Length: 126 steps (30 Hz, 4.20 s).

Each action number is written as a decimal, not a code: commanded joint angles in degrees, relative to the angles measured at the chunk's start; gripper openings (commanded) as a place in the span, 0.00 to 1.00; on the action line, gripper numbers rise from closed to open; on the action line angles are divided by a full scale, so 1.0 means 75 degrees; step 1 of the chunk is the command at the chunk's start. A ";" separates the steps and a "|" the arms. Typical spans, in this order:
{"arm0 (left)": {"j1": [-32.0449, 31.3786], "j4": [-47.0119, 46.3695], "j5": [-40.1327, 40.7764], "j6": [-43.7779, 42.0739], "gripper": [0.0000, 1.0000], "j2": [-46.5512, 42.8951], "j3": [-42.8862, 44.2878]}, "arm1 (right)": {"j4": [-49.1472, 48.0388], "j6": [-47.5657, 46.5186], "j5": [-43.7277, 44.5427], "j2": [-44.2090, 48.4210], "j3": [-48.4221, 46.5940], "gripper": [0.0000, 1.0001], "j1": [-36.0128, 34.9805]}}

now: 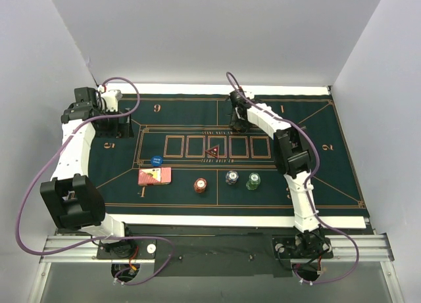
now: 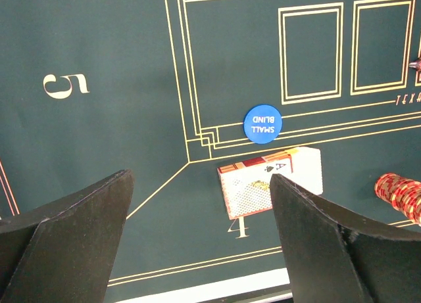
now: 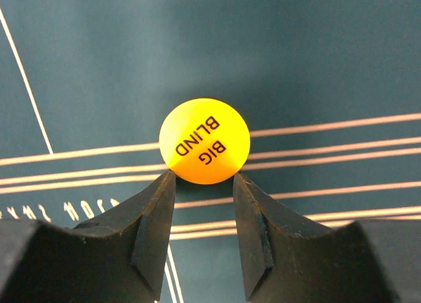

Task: Distribute texas hold em gaming equipment

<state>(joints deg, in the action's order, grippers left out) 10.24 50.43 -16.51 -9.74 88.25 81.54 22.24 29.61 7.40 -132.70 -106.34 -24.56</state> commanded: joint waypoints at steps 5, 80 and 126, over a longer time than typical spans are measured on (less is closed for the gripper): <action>0.0100 -0.0045 -0.0165 -0.0073 0.96 -0.0024 0.0367 | 0.0703 -0.0209 -0.0353 -0.0985 -0.1557 0.36 0.0414; 0.0135 0.0295 -0.0130 -0.0553 0.96 -0.0880 -0.0195 | 0.1113 0.0823 0.2459 0.5482 0.5967 0.48 0.1812; -0.0686 -0.0233 0.0924 -0.0670 0.96 -0.1032 -0.0934 | 0.0562 0.0892 0.2014 0.4908 0.6632 0.41 0.2453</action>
<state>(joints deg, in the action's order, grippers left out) 4.97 50.22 -9.61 -14.09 82.06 72.84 22.41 35.14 19.11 -99.63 -58.70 -8.29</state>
